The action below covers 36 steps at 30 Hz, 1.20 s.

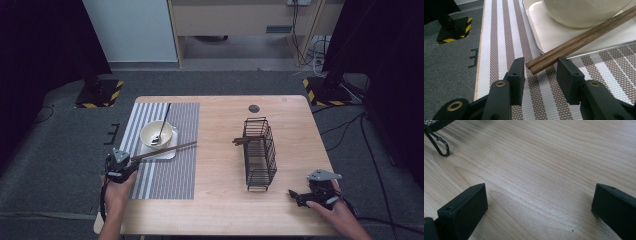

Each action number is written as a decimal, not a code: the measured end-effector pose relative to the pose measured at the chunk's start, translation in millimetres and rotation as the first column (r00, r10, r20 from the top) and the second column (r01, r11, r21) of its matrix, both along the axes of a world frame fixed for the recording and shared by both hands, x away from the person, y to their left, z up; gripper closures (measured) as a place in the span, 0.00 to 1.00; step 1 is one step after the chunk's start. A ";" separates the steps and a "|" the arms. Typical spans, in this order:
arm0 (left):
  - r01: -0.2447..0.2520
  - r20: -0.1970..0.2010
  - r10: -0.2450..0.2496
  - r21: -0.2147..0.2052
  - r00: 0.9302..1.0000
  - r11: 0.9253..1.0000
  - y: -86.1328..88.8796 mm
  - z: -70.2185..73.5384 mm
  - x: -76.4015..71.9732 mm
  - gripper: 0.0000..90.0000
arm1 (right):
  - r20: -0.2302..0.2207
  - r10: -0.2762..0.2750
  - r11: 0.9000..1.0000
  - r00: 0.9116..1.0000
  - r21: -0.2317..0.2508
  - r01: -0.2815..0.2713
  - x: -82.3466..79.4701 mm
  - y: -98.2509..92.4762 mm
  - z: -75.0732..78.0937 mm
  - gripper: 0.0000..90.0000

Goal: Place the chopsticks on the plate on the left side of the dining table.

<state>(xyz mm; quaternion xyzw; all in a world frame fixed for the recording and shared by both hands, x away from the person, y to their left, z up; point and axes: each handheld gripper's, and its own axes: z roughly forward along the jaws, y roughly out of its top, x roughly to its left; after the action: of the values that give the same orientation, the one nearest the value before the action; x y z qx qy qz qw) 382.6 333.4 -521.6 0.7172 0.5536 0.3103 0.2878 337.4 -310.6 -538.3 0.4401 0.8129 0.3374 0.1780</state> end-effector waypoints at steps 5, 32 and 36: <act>-0.002 -0.006 0.002 -0.004 1.000 1.000 2.0 -1.2 0.0 0.63 | 0.000 0.000 1.000 1.000 0.000 0.000 0.0 0.0 0.0 0.00; -0.016 0.022 0.017 -0.035 1.000 0.999 13.5 1.8 1.8 0.63 | 0.000 0.000 1.000 1.000 0.000 0.000 0.0 0.0 0.0 0.00; -0.009 0.020 0.010 -0.034 1.000 0.999 13.7 0.4 3.4 0.63 | 0.000 0.000 1.000 1.000 0.000 0.000 0.0 0.0 0.0 0.00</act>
<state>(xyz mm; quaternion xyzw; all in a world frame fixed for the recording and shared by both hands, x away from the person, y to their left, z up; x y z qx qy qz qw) 386.0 347.1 -521.2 0.7066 0.5593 0.3092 0.3039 337.4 -310.6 -538.3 0.4402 0.8129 0.3374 0.1780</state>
